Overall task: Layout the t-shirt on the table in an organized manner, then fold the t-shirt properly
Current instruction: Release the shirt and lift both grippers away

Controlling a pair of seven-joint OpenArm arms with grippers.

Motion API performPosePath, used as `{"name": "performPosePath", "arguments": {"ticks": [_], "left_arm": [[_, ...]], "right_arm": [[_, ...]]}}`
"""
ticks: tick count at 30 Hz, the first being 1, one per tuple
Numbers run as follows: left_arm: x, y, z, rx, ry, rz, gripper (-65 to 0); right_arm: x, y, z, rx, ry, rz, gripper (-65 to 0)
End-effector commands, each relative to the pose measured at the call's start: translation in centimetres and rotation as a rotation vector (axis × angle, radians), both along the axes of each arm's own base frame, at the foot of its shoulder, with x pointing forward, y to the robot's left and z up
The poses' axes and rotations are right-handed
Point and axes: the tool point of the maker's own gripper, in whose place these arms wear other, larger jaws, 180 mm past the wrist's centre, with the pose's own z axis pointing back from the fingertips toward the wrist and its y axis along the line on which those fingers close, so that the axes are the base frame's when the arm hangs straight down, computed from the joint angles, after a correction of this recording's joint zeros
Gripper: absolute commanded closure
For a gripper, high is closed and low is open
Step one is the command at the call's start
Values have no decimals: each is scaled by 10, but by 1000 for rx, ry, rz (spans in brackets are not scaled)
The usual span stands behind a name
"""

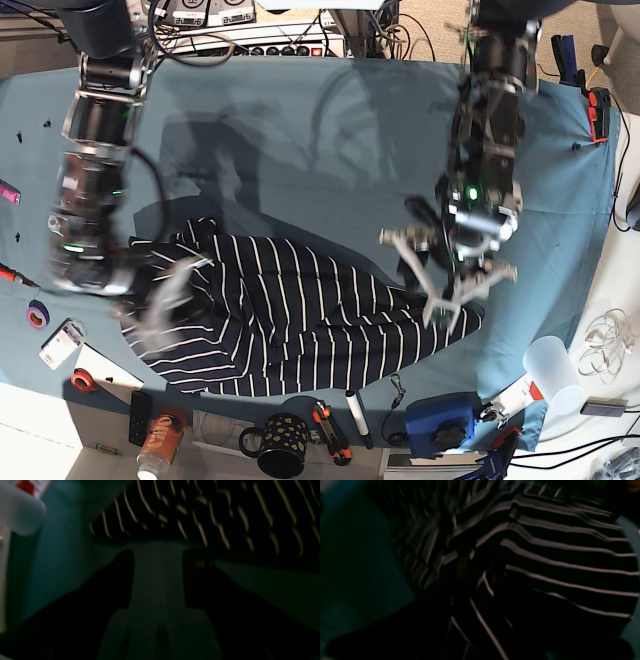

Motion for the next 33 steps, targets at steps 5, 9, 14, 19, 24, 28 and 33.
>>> {"name": "performPosePath", "arguments": {"ticks": [5,9,14,19,24,28,33], "left_arm": [[1,0,8,-8,-37,-1,-317],[1,-1,8,-9,-38,-1,-317],[1,-1,9,-10,-41,-1,-318],[1,-1,9,-10,-44,-2,-318],[2,-1,9,-11,-45,-2,-318],[2,-1,9,-11,-44,-2,-318],[2,-1,10,-12,-48,-3,-317]], "right_arm": [[22,32,10,-196,-118,94,-158],[33,37,0,-340,-143,19,-158],[29,38,-14,-403,-112,-57,-158],[28,16,-29,-462,-55,-146,-157],[23,4,-38,-499,2,-183,-104],[24,-11,-36,-566,-3,-225,0],[32,-23,-3,-555,-96,-285,0]]}}
